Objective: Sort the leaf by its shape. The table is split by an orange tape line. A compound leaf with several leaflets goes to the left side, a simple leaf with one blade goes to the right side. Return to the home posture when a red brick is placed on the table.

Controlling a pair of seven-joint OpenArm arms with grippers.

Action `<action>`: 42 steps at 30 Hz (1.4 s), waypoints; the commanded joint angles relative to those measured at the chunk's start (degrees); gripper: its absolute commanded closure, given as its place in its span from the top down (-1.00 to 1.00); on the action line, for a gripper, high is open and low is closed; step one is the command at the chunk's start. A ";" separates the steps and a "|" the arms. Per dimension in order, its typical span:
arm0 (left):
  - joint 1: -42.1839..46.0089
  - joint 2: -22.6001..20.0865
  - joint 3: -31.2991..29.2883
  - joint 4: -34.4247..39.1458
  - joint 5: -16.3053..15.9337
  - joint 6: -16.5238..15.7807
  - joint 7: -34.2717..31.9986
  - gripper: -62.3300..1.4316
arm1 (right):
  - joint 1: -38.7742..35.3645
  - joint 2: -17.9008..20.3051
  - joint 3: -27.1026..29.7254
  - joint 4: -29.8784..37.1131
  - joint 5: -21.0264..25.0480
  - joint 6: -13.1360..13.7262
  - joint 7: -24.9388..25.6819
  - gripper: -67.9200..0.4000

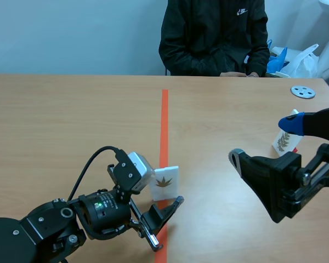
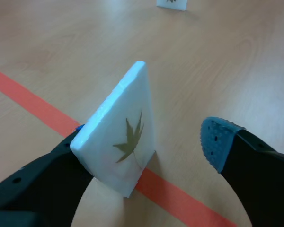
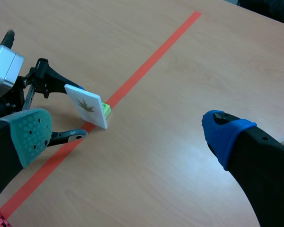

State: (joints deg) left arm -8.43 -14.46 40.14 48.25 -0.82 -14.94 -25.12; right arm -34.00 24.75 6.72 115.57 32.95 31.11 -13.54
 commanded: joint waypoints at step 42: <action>3.17 -5.49 -27.98 15.23 -25.68 0.68 15.15 -0.78 | 0.68 0.31 0.07 0.24 0.46 -0.02 0.98 1.00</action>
State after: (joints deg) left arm -4.86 -19.18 12.36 63.55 -25.89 -14.06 -9.23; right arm -34.00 24.75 6.72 115.57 32.95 31.11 -13.56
